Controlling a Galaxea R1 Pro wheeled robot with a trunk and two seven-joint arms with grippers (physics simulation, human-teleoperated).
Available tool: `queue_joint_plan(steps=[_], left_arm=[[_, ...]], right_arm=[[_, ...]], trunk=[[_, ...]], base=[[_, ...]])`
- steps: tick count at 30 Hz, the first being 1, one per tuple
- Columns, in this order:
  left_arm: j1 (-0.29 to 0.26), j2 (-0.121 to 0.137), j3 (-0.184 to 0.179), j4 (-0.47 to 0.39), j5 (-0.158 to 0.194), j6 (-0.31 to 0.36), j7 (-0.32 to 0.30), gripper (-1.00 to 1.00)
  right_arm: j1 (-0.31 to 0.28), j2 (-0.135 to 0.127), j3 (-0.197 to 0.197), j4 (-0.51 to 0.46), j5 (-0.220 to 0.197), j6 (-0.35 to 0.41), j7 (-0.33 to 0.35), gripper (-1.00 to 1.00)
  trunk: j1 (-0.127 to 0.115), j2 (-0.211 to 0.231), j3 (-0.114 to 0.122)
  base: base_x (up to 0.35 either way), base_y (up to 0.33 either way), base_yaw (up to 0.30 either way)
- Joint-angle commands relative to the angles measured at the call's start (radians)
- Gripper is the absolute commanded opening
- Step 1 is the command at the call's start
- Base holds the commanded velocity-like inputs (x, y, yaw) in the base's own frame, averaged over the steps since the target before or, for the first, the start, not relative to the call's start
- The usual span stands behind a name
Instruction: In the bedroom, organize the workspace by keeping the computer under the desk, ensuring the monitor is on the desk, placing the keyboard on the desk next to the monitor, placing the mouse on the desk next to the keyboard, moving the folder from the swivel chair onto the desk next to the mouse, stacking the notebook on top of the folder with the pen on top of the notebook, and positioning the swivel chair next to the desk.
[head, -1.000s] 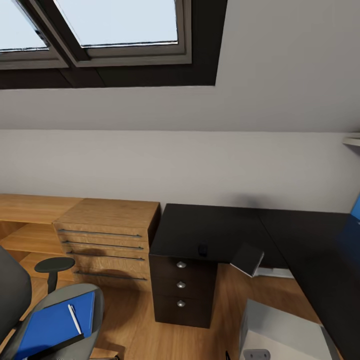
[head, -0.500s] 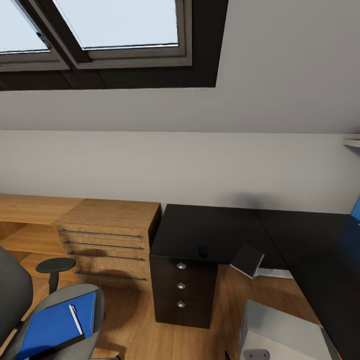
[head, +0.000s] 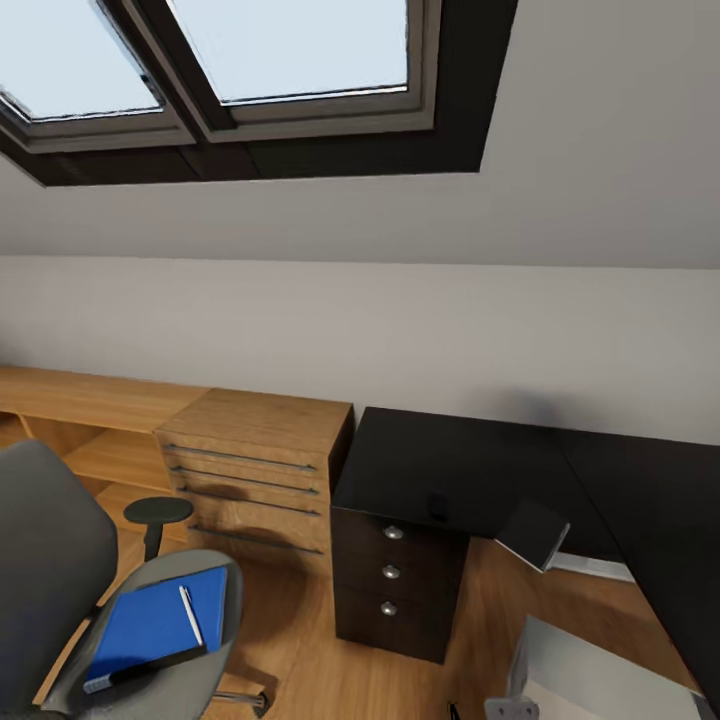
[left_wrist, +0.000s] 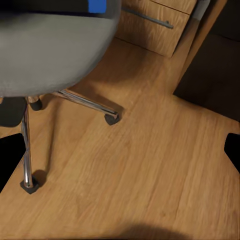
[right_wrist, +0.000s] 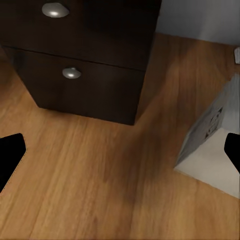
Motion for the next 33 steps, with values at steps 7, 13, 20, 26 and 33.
queue_joint_plan(steps=[7, 13, 20, 26, 33], left_arm=[[-0.002, -0.001, 0.009, 0.001, -0.009, -0.003, -0.002, 1.0], [-0.002, 0.0, 0.009, 0.001, -0.009, -0.003, -0.002, 1.0], [-0.002, -0.002, 0.008, 0.001, -0.01, -0.003, -0.002, 1.0], [-0.002, -0.002, 0.008, 0.002, -0.01, -0.003, -0.002, 1.0], [-0.001, 0.0, 0.008, 0.002, -0.009, -0.003, -0.001, 1.0]], right_arm=[[-0.001, -0.001, 0.008, 0.002, -0.003, -0.003, -0.005, 1.0], [-0.001, -0.002, 0.008, 0.002, -0.003, -0.004, -0.005, 1.0], [-0.001, -0.001, 0.01, 0.002, -0.003, -0.003, -0.003, 1.0], [-0.004, 0.014, 0.011, -0.111, -0.001, 0.097, -0.008, 1.0], [-0.009, -0.028, 0.006, -0.534, 0.0, 0.53, -0.087, 1.0]], trunk=[[0.0, -0.001, -0.003], [0.0, -0.001, -0.004], [0.0, -0.001, -0.004], [0.0, -0.001, -0.004], [0.0, -0.001, -0.004]], base=[[0.0, 0.0, 0.116], [0.012, 0.0, 0.008], [0.155, 0.0, 0.0], [0.004, 0.0, 0.0], [0.0, 0.0, 0.0]])
